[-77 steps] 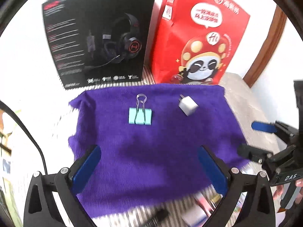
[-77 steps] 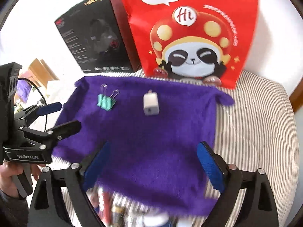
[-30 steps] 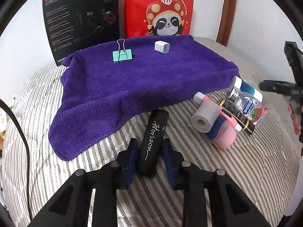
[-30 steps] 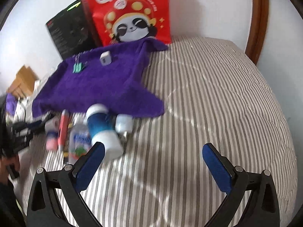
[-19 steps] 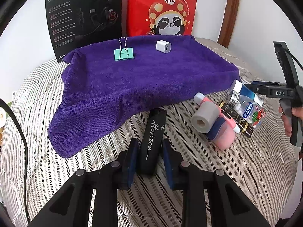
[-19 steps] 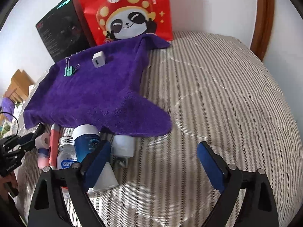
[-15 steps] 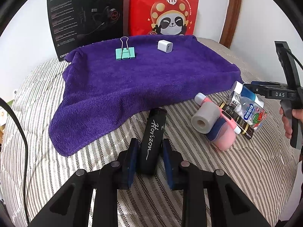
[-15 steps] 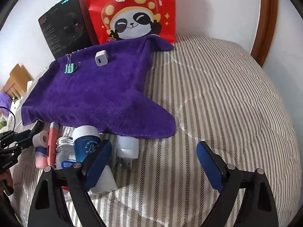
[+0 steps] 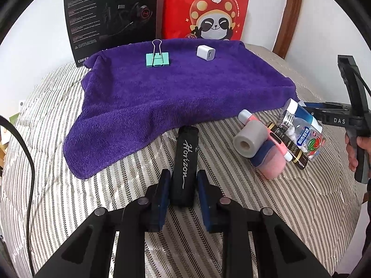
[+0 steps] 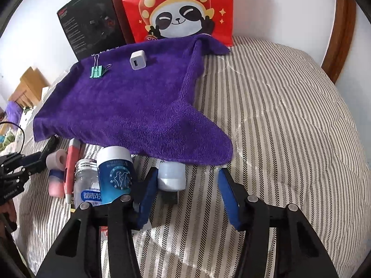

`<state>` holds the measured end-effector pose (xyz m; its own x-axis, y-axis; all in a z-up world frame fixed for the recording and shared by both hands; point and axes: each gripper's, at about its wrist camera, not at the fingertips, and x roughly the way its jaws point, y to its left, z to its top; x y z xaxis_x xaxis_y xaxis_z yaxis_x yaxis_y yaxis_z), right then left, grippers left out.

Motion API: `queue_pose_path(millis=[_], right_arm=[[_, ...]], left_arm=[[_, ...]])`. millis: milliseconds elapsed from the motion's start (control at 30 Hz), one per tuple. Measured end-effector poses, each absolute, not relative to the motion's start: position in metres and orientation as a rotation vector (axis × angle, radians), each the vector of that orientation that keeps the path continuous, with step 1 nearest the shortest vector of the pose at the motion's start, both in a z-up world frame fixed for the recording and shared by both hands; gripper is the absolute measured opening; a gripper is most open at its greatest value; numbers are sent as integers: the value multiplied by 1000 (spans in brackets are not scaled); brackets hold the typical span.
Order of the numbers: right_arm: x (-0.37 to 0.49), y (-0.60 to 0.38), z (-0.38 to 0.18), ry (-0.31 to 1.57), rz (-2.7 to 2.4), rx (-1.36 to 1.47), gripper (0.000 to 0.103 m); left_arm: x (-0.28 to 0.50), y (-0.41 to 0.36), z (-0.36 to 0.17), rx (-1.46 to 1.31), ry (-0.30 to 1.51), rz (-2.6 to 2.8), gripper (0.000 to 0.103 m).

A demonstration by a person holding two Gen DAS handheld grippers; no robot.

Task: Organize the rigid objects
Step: 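Grasp the small white USB light with the right tool while the left tool holds the stick, then carry stick and USB light onto the towel while both tools open to release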

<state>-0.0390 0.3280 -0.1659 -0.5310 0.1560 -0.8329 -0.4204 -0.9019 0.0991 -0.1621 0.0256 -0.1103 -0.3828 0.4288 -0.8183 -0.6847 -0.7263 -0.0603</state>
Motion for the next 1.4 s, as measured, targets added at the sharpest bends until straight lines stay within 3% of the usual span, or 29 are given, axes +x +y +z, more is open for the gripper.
queue_pose_path(millis=[267,800,1400], right_arm=[[-40,320,-169,323,2515,-1268,24],[-27,324,-142,398,2559,-1235,24],[-24,324,-151,470,2581,-1270,24]], left_arm=[[-163,23,-110,-1151,326,2160,22],[-163,12,-98,-1156,229,2145,21],[-172,46,-114,-1148,367,2227,21]])
